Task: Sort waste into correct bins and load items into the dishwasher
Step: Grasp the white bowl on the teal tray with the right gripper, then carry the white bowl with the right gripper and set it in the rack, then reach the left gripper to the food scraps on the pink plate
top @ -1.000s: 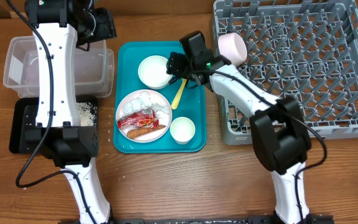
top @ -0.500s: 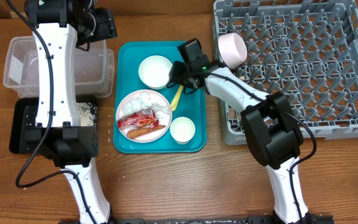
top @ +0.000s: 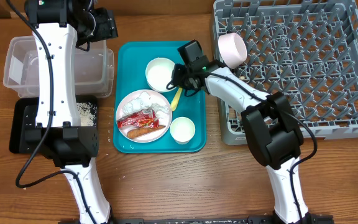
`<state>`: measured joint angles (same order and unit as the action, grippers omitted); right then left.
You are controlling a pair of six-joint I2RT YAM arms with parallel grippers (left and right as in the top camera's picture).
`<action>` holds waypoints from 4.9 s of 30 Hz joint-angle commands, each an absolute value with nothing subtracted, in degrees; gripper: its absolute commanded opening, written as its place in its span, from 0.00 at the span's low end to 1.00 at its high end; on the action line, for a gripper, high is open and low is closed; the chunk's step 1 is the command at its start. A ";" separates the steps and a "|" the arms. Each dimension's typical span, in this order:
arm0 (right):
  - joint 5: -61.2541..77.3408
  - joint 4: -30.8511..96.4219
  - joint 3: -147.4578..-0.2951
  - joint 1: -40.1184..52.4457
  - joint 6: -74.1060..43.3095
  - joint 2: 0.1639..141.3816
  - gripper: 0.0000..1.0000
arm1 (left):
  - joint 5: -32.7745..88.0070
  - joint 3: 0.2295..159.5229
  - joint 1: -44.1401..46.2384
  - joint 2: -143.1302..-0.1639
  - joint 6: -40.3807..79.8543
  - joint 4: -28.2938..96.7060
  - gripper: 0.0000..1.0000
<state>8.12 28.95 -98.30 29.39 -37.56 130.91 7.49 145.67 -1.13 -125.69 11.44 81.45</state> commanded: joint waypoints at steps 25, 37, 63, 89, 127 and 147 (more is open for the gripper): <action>-53.87 69.01 -98.30 18.74 -35.86 91.07 0.04 | 7.05 146.36 -0.73 -125.29 10.31 80.88 0.76; -61.41 72.40 -98.30 22.85 -27.79 107.59 0.04 | 7.05 146.36 -0.73 -125.32 10.31 79.46 0.69; -75.72 74.22 -97.45 28.34 -25.08 113.21 0.04 | 7.07 146.36 -0.71 -125.34 10.33 78.89 0.66; -69.34 78.02 -97.32 28.77 -23.77 119.44 0.04 | 7.09 146.36 -0.71 -125.34 10.31 78.83 0.67; -68.73 84.33 -97.47 43.70 -23.75 119.44 0.89 | 7.07 146.36 -0.71 -125.34 10.31 78.17 0.71; -24.99 85.14 -130.02 43.31 -20.51 117.75 1.00 | 8.45 146.43 -0.73 -117.16 7.22 85.19 0.68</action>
